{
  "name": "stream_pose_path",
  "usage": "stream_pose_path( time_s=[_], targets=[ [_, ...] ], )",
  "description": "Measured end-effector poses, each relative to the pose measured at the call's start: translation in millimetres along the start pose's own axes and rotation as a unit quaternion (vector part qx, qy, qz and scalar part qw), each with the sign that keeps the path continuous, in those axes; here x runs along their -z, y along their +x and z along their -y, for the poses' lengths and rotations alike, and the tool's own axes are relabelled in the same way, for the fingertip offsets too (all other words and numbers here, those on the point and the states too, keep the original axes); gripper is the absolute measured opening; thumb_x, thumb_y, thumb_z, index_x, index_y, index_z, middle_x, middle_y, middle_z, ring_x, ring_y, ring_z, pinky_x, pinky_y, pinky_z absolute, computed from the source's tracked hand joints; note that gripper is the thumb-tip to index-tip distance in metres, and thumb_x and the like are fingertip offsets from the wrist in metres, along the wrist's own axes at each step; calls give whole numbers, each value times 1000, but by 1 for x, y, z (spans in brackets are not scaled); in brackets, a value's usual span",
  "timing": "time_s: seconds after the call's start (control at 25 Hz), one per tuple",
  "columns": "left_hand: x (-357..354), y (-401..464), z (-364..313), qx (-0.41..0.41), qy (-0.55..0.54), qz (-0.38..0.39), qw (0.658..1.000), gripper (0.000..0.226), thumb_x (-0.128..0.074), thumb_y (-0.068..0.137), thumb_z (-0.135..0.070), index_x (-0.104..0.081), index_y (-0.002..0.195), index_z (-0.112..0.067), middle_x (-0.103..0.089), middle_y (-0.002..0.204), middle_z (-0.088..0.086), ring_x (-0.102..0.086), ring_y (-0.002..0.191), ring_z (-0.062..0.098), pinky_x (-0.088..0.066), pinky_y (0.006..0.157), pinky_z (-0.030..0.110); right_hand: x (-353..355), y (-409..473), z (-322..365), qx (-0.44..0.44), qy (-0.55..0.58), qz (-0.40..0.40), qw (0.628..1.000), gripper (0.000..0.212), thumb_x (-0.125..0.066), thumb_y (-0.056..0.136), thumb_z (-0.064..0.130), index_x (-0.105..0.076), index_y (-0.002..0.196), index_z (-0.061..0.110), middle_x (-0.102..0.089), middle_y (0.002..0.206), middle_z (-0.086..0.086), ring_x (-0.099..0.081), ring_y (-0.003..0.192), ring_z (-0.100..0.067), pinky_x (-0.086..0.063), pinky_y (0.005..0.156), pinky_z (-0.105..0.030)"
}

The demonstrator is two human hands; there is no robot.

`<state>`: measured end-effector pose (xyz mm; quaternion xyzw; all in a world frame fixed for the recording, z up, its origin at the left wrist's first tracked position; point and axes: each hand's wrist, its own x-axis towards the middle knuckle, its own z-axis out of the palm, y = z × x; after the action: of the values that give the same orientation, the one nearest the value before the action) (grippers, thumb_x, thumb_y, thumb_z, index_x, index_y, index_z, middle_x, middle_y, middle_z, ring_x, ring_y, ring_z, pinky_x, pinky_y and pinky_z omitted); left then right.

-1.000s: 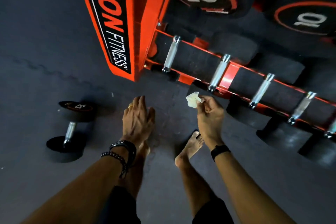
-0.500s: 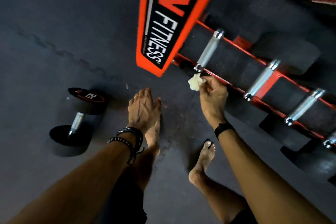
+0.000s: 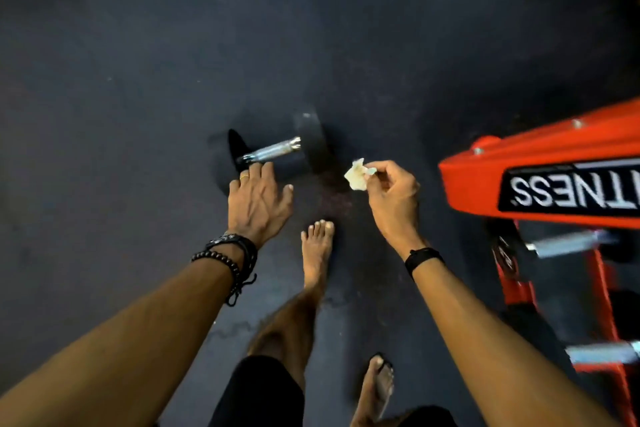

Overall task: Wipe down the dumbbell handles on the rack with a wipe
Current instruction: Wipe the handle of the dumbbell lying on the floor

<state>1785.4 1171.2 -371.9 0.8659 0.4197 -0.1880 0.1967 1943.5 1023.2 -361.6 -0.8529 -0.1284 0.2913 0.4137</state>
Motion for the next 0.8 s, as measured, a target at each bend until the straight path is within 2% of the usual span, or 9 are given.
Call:
stream_pose_path(
  time_s=[0.08,0.24,0.32,0.4,0.52,0.6,0.68,0.8],
  targets=[
    [3,-2,42,41,-20,-23,999,59,-34,85,-51,-53,118,-6,-57,114,15,-54,104,38,-41,88,50,-34,8,16,37,-38,46,998,16,-60,91,5,-70,95,16,-68,87,9,-63,80,-3,-48,67,-10],
    [-20,5,114,104,-45,-51,992,72,-33,88,-53,-45,138,-3,-48,140,17,-46,126,38,-36,106,52,-110,29,27,144,-122,140,972,14,-59,92,7,-70,97,14,-70,90,3,-64,82,-11,-50,70,-22],
    [-39,22,135,120,-75,-52,988,72,-35,92,-51,-38,146,-4,-38,151,20,-37,137,38,-29,114,53,-146,47,21,235,-201,169,936,13,-59,91,7,-68,98,13,-68,94,-1,-62,84,-16,-50,77,-31],
    [-52,39,142,123,-107,-66,985,71,-31,95,-51,-37,148,-5,-34,155,19,-33,141,36,-26,116,52,-176,69,16,319,-268,186,890,12,-59,89,7,-65,97,13,-66,94,-2,-60,83,-21,-49,79,-41],
    [-68,76,141,121,-152,-93,976,68,-23,97,-48,-37,149,-7,-32,157,16,-32,143,33,-25,117,50,-217,102,7,410,-320,234,821,12,-55,92,9,-62,101,12,-65,96,-4,-61,84,-23,-49,75,-42],
    [-75,102,138,134,-204,-102,964,63,-22,99,-43,-39,149,-9,-33,158,13,-36,142,32,-29,115,49,-236,117,-7,445,-349,294,771,11,-51,96,15,-57,104,13,-63,96,-4,-60,81,-23,-48,71,-41],
    [-86,112,140,134,-243,-136,951,59,-24,99,-39,-48,144,-9,-40,154,14,-51,128,33,-44,102,47,-248,120,-27,450,-363,344,740,13,-44,98,21,-52,107,15,-61,91,-3,-58,76,-23,-48,68,-41],
    [-98,115,139,119,-284,-183,934,54,-29,98,-35,-55,138,-9,-45,150,13,-61,111,34,-55,79,44,-262,126,-50,485,-369,280,742,21,-43,93,24,-50,111,15,-61,80,-5,-58,66,-24,-47,60,-37]
  ],
)
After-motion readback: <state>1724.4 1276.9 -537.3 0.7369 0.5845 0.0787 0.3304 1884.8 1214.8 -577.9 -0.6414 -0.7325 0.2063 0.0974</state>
